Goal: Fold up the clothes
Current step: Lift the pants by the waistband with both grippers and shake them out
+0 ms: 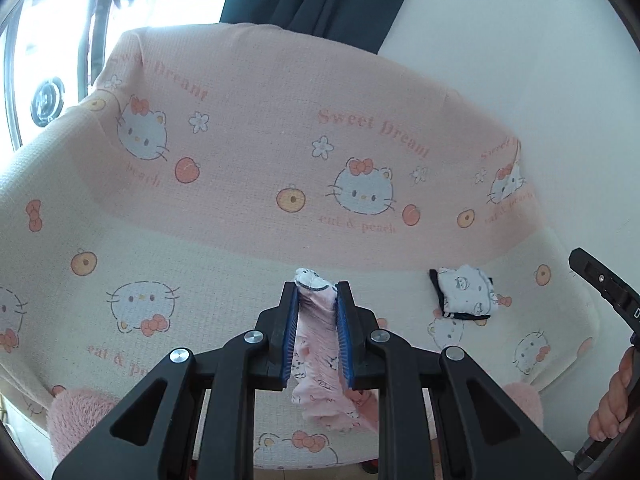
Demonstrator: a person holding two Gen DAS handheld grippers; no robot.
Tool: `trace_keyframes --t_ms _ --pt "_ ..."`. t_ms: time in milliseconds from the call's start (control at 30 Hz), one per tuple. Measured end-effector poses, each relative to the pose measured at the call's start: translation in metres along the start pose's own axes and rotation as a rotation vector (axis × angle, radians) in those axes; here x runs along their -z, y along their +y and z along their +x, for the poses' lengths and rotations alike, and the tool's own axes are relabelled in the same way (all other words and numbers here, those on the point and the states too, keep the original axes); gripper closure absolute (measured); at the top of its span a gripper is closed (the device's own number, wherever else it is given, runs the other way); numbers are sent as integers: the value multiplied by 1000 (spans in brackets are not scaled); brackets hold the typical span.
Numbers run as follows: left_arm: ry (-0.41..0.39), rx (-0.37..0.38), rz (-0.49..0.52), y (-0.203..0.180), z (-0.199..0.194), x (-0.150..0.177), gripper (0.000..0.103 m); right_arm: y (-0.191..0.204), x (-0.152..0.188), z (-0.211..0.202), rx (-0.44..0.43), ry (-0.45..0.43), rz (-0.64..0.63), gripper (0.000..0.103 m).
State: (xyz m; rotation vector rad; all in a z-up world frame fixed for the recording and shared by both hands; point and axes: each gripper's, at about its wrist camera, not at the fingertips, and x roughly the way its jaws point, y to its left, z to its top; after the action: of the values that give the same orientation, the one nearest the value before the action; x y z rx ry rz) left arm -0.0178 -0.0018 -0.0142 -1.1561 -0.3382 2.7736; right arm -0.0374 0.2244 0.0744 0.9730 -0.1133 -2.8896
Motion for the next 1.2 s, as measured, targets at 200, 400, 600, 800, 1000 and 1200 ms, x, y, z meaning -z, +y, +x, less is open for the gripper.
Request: trace_keyframes --t_ms 200,400,600,800,1000,1200 --pt "165 -36 -46 33 53 29 84 6 84 87 -101 348 5 88" --pt "188 -7 -103 50 62 46 84 62 165 149 -284 575 -66 68" --pt "224 -37 -123 54 68 63 83 112 212 193 -172 595 -345 49" --pt "417 -83 -119 76 107 107 71 63 222 215 -27 617 -229 79" --pt "527 -51 -82 71 141 147 59 14 199 177 42 497 -100 79" --pt "487 -90 198 28 133 167 54 -19 208 166 51 522 -105 78"
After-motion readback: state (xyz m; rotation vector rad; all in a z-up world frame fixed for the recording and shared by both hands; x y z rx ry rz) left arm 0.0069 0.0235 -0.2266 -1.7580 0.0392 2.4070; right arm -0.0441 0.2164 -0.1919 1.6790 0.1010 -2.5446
